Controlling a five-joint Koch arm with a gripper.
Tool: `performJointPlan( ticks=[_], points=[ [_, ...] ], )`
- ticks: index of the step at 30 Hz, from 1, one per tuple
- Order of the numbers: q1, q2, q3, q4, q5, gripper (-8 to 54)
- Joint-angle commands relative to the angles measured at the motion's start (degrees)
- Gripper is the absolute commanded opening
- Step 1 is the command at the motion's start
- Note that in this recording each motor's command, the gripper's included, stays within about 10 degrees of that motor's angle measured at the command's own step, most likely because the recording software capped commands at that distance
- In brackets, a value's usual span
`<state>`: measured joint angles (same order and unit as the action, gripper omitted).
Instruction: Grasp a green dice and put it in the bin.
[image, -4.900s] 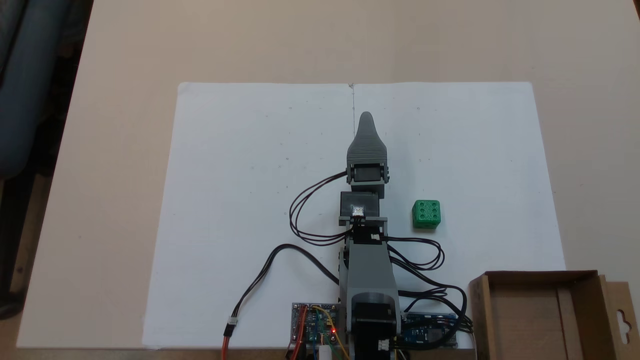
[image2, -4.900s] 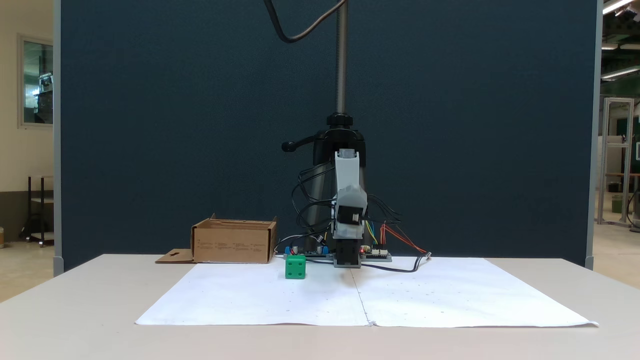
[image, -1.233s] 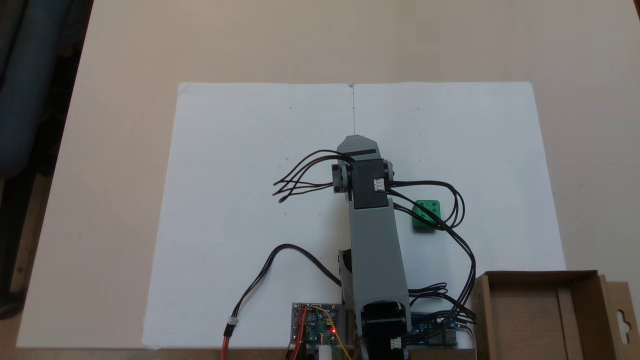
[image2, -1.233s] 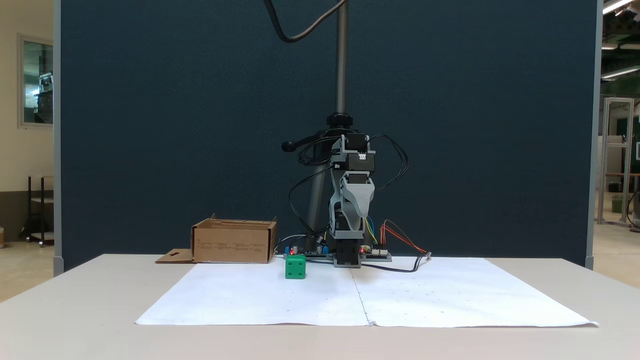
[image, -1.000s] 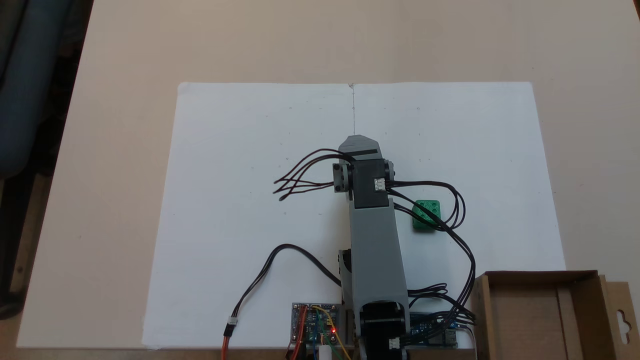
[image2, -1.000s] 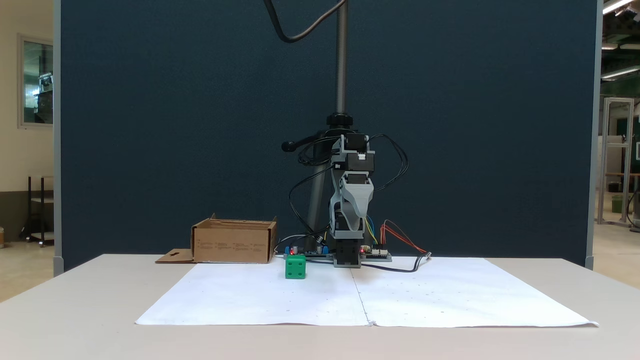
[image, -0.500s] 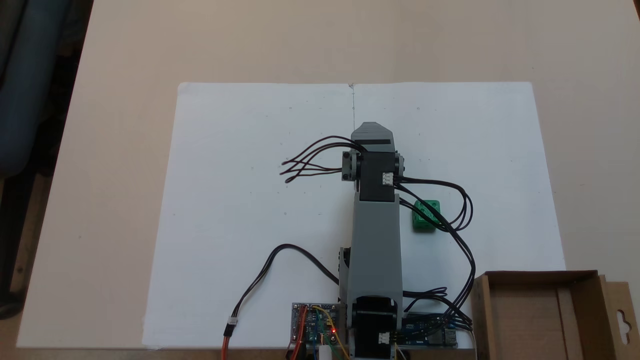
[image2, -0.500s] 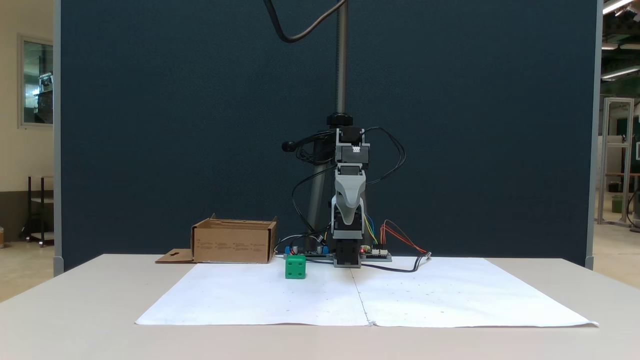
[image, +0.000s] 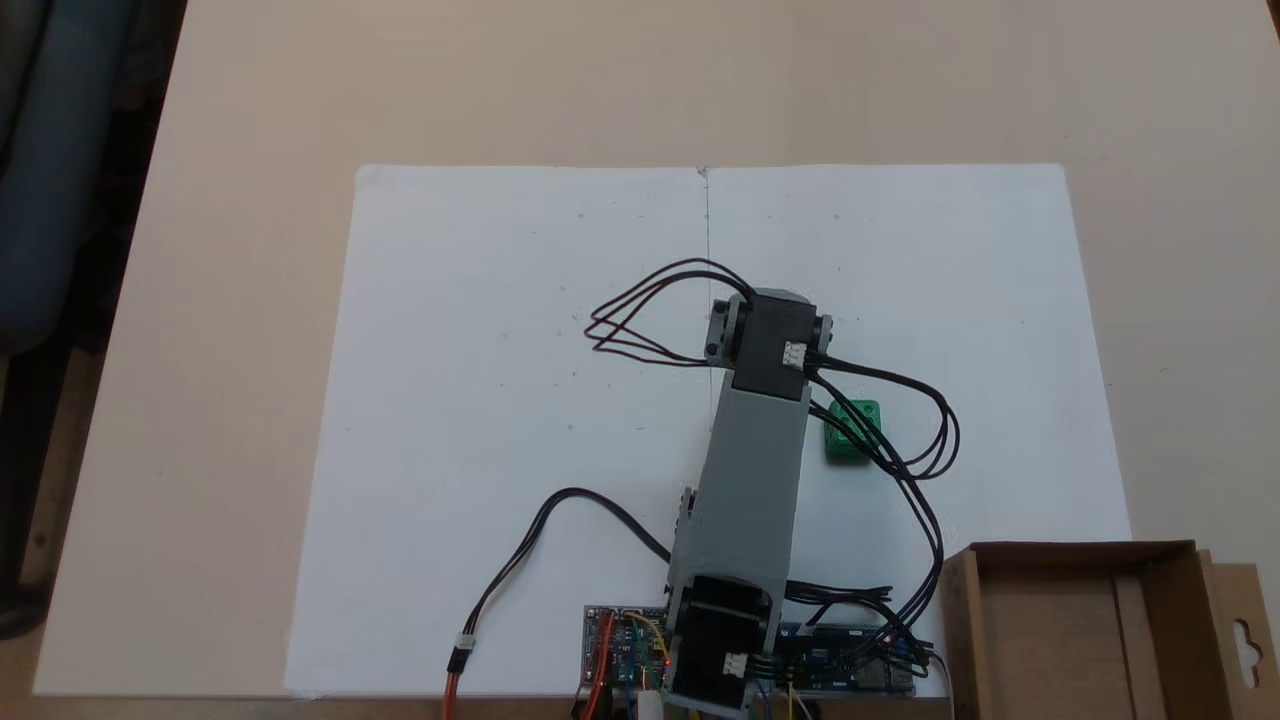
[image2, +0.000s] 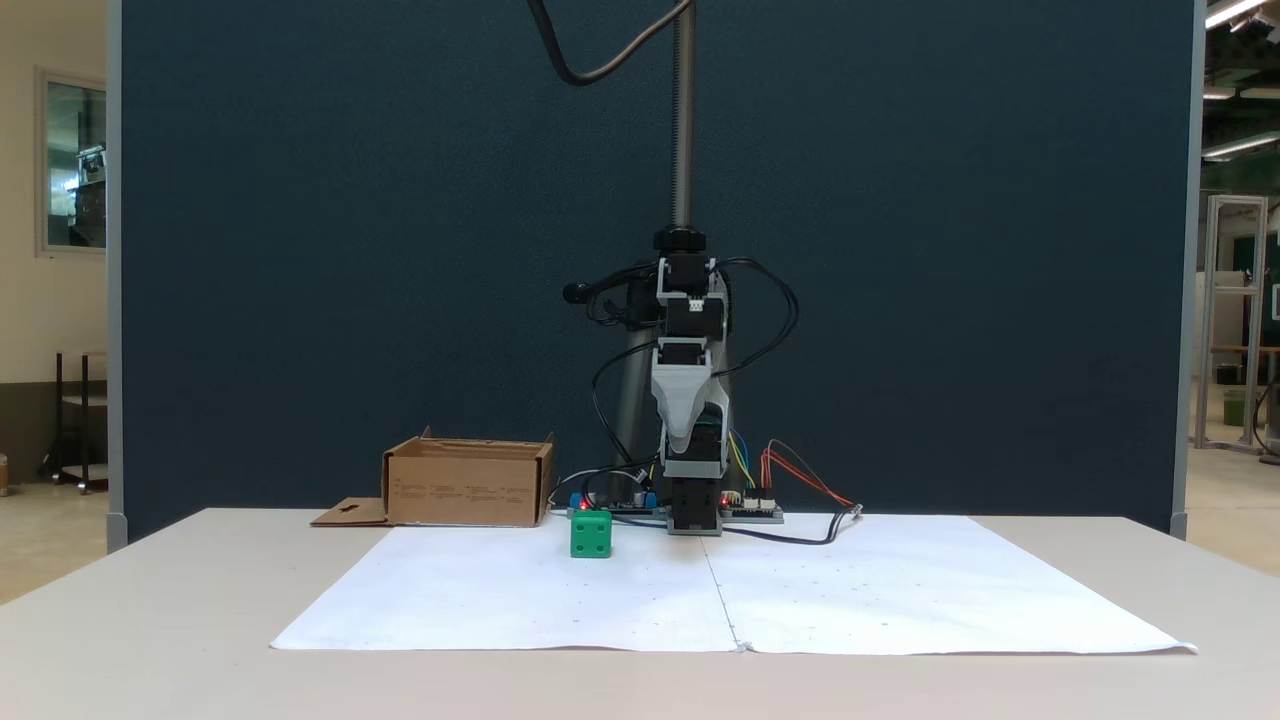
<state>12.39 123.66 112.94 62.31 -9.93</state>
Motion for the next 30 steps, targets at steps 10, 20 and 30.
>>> performJointPlan(
  ticks=[10,20,30],
  points=[
    [13.4,-5.4,-2.7,2.8,-8.3,44.4],
    [22.1,-11.3,-6.9,2.9,-15.6,44.5],
    [31.1,-14.8,-6.9,5.5,-28.7,45.4]
  ],
)
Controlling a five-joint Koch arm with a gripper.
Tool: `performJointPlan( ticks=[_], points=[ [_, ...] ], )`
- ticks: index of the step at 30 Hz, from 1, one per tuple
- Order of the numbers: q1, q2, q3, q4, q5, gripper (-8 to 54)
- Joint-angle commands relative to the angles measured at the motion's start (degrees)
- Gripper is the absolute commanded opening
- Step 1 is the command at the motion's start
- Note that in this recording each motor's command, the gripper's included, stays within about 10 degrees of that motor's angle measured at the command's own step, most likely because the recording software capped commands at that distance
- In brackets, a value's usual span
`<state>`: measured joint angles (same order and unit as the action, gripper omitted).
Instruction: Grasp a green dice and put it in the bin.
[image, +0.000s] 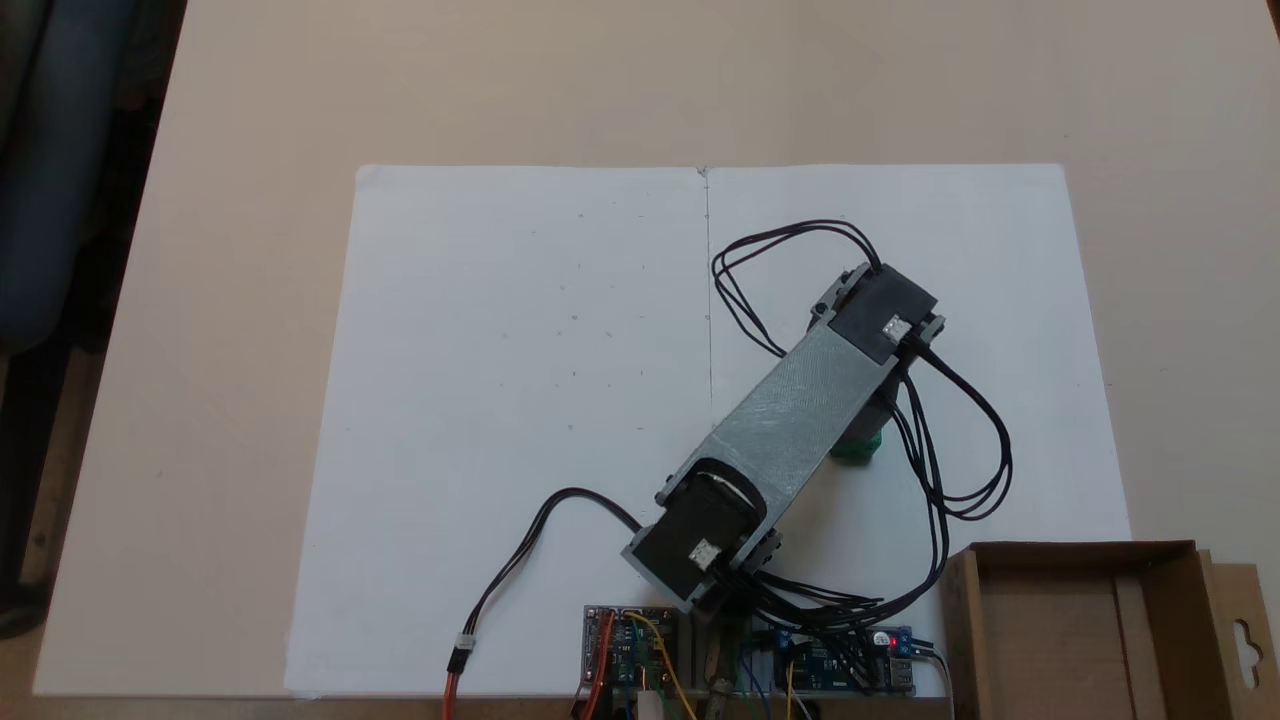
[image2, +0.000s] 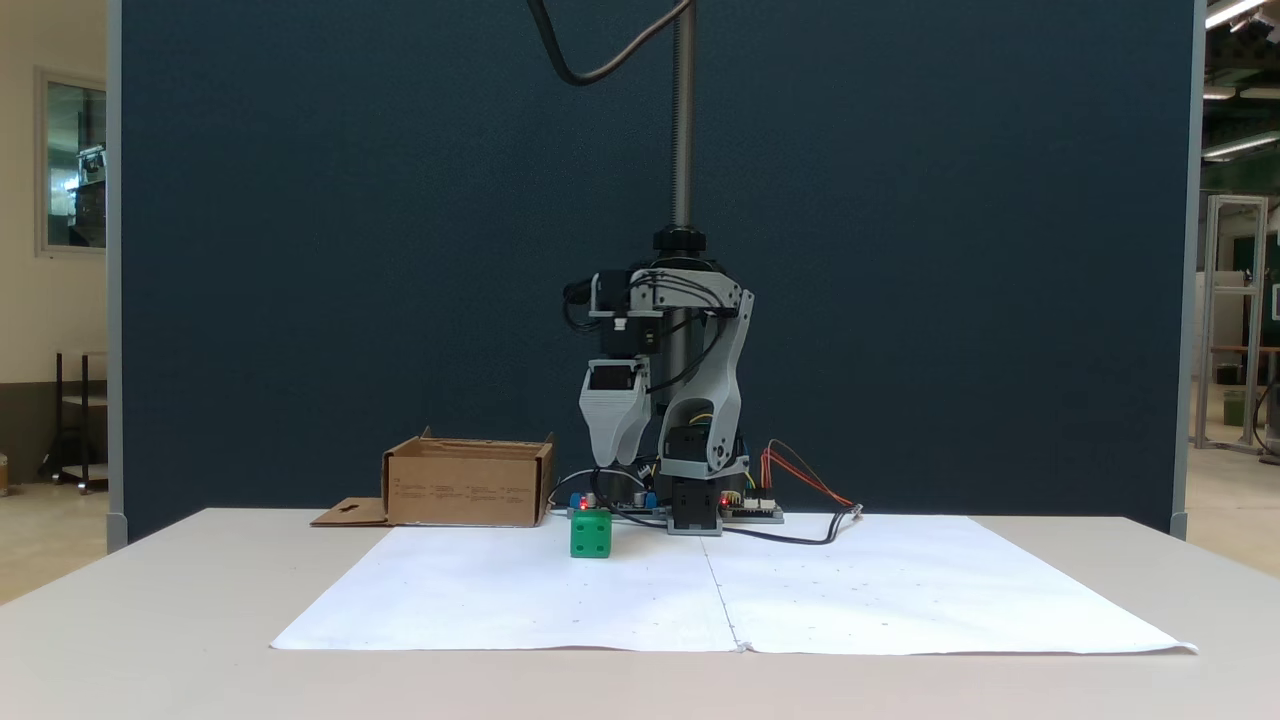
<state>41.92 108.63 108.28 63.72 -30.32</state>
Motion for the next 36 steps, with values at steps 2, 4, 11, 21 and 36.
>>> performJointPlan(
  ticks=[2,4,11,21,36],
  points=[
    [3.2,-0.4,-2.3,5.3,-10.9,45.3],
    [4.6,-0.9,-2.3,6.0,-13.4,45.3],
    [7.2,-1.1,-2.3,5.4,-19.5,45.5],
    [5.9,-1.1,-2.0,4.7,-19.9,46.0],
    [3.1,2.7,-1.1,3.8,-15.4,45.9]
  ],
)
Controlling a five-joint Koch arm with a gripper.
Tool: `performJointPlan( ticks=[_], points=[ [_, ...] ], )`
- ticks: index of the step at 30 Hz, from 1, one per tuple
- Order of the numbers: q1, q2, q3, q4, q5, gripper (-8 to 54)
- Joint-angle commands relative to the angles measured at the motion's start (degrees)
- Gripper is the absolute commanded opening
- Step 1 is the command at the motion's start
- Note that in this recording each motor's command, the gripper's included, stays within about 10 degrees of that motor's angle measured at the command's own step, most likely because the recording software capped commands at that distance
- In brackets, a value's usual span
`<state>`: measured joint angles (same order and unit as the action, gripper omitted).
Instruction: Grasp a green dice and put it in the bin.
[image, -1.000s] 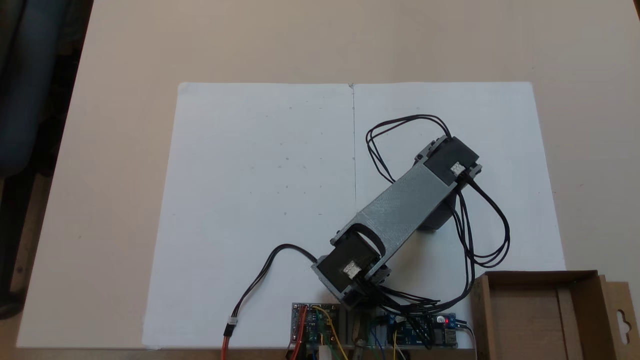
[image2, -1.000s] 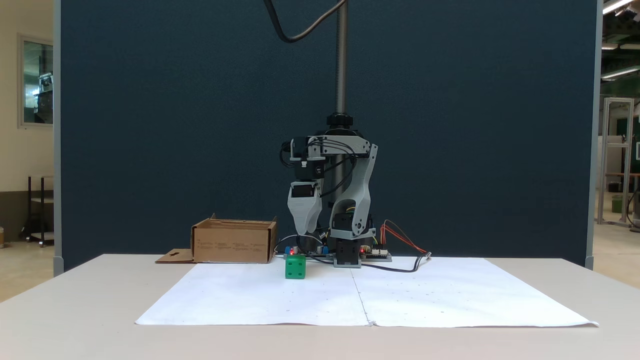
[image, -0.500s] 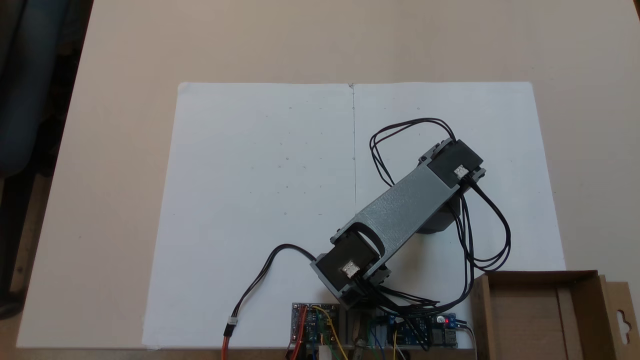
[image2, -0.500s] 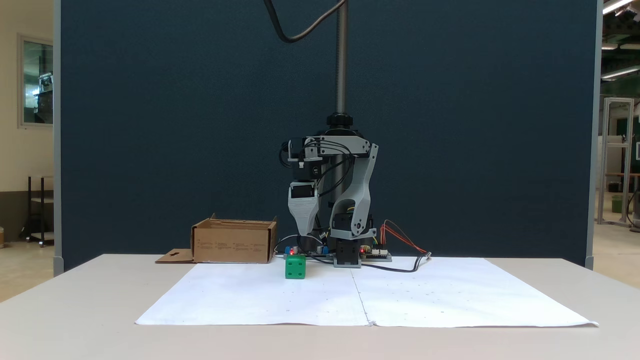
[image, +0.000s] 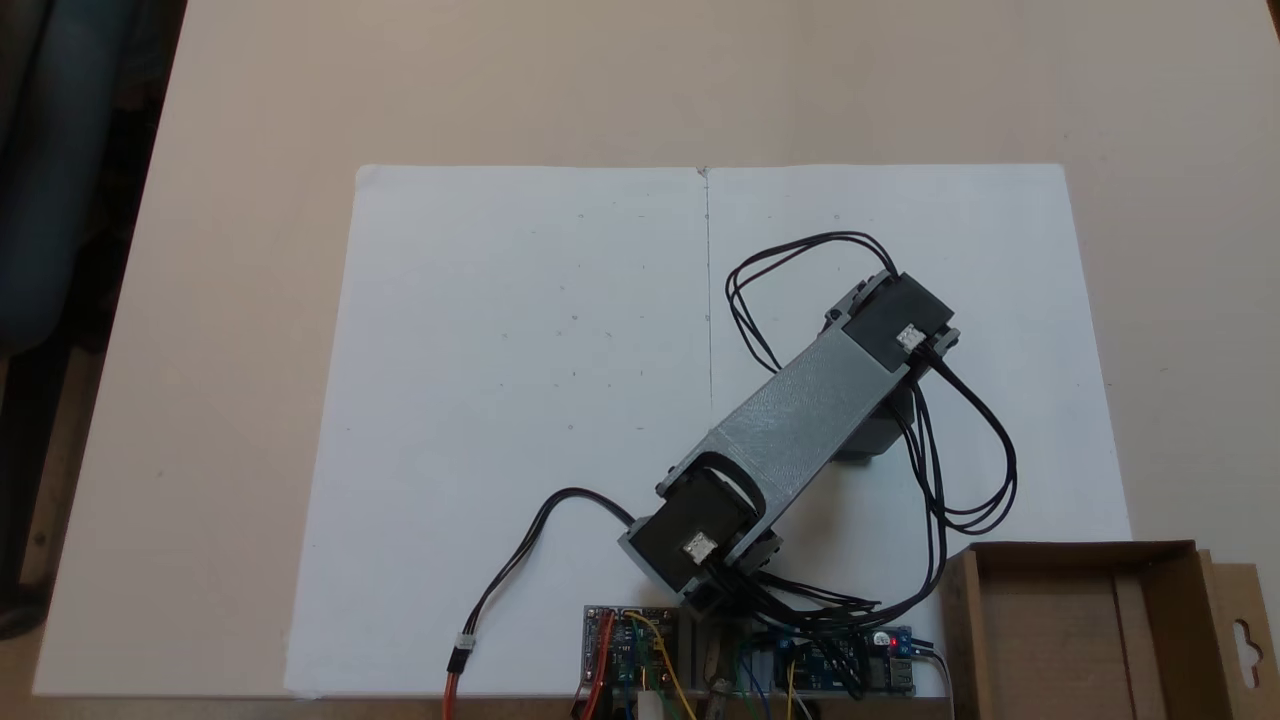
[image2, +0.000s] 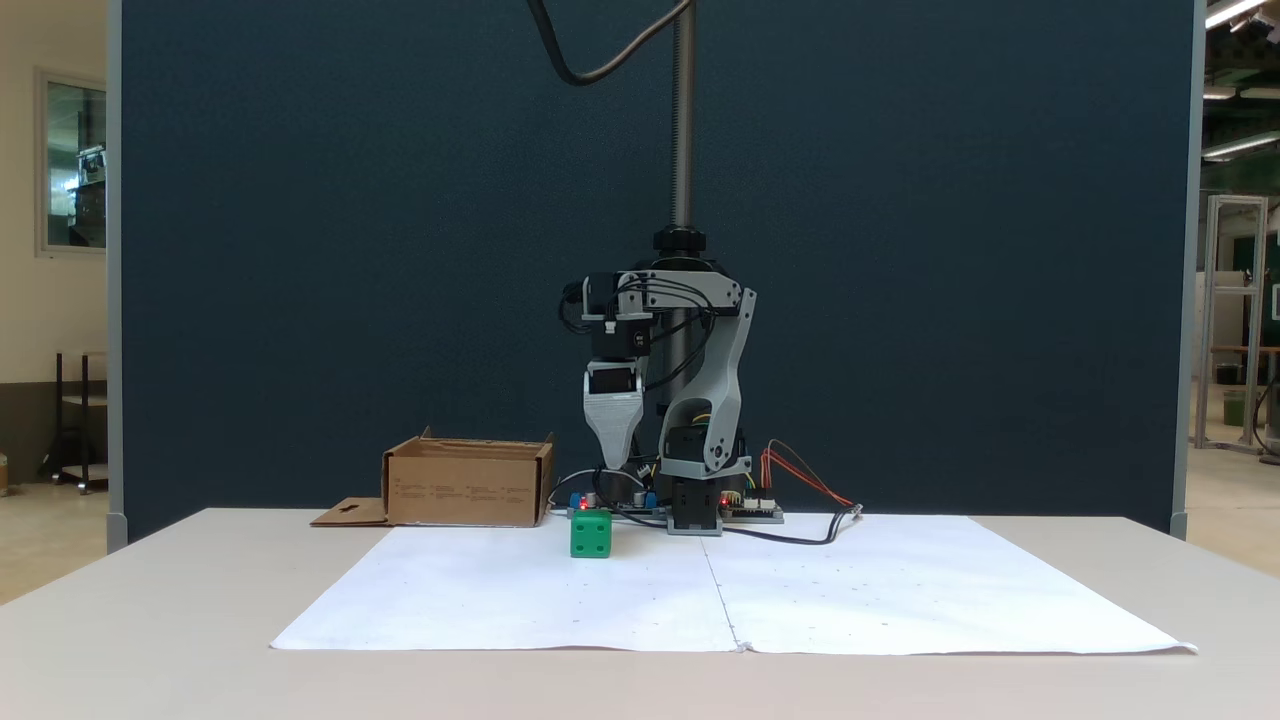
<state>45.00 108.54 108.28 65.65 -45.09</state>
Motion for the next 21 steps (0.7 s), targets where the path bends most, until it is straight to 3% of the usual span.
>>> performJointPlan(
  ticks=[1,9,21],
  points=[
    [0.0,3.5,-0.4,1.8,-0.6,45.9],
    [-0.1,10.3,6.8,1.2,-0.1,45.9],
    [-0.2,8.8,9.8,-10.1,2.2,45.9]
  ],
)
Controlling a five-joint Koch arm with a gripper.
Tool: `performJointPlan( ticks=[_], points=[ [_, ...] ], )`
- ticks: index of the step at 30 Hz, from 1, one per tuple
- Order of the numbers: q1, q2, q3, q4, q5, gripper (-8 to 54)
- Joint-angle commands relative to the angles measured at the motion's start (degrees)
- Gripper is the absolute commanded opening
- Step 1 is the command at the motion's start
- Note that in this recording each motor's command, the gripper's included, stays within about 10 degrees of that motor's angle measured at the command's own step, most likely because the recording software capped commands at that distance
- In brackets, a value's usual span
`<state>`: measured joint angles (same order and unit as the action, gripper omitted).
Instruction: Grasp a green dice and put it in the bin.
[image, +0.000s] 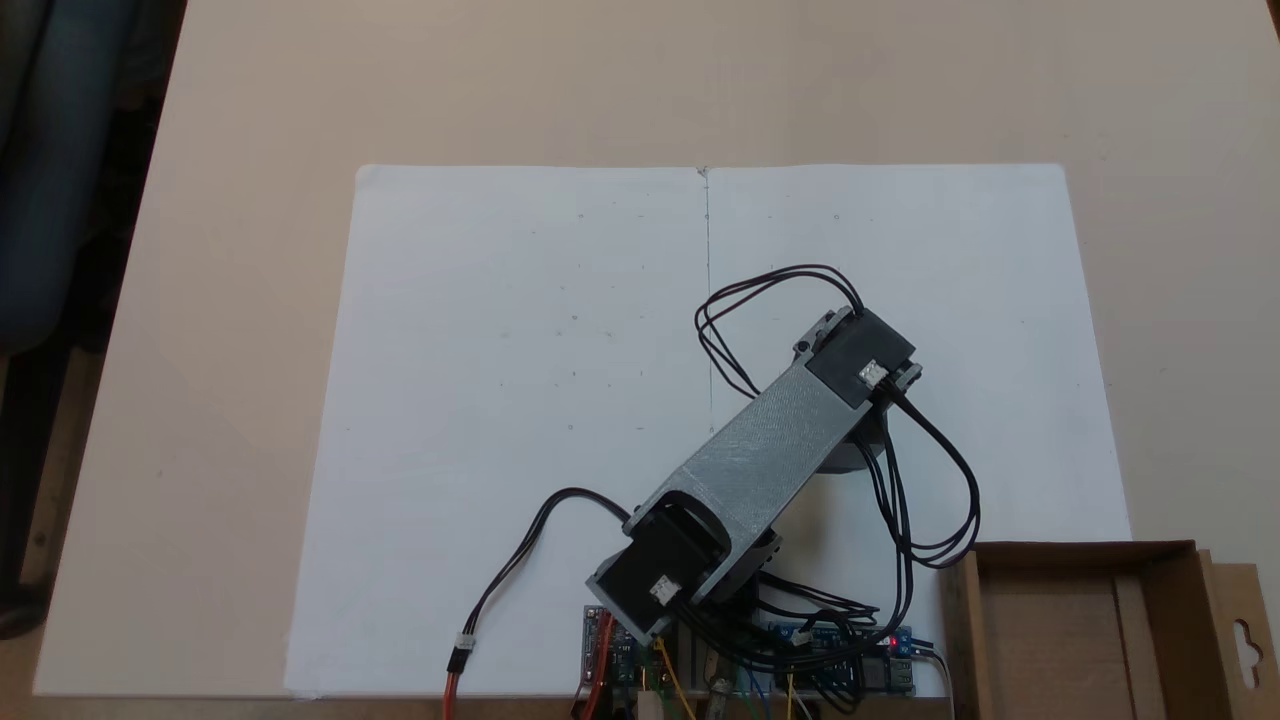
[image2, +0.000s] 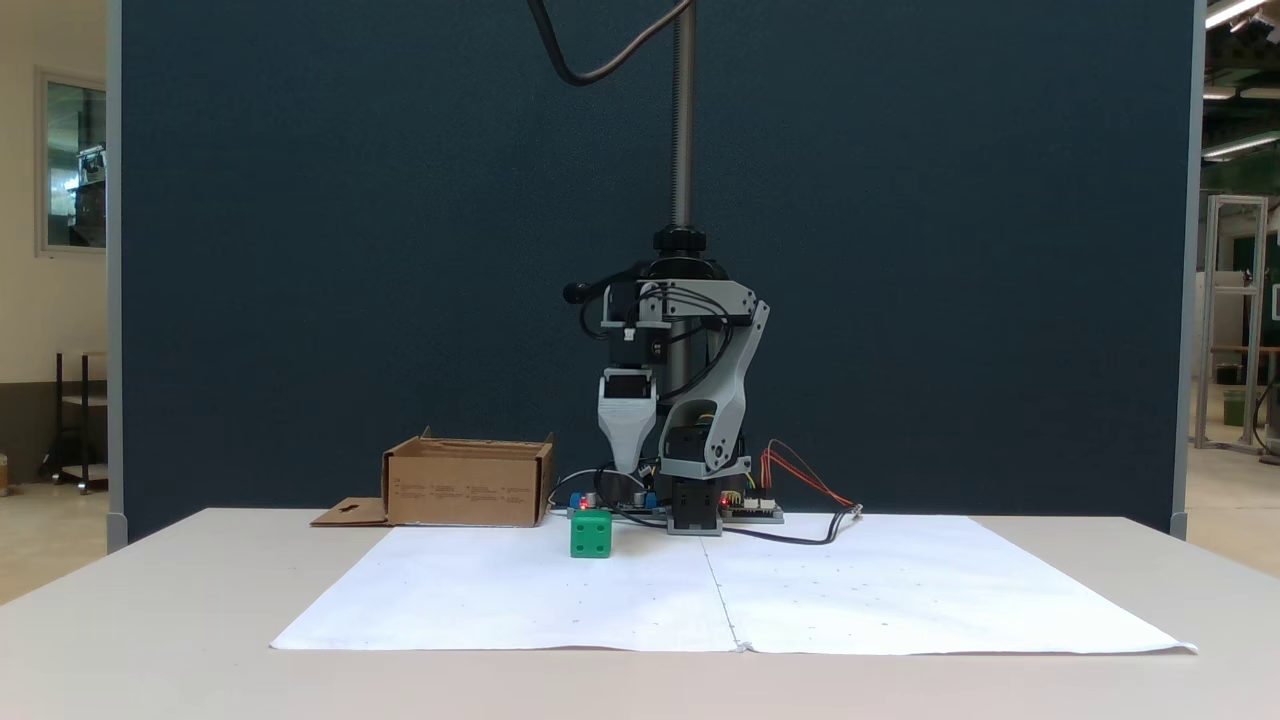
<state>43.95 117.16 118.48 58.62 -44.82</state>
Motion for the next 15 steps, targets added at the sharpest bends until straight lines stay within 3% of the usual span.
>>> performJointPlan(
  ticks=[1,15],
  points=[
    [0.9,-0.4,-0.1,-4.0,2.0,45.9],
    [2.6,-8.2,0.0,-11.0,2.0,46.0]
  ],
)
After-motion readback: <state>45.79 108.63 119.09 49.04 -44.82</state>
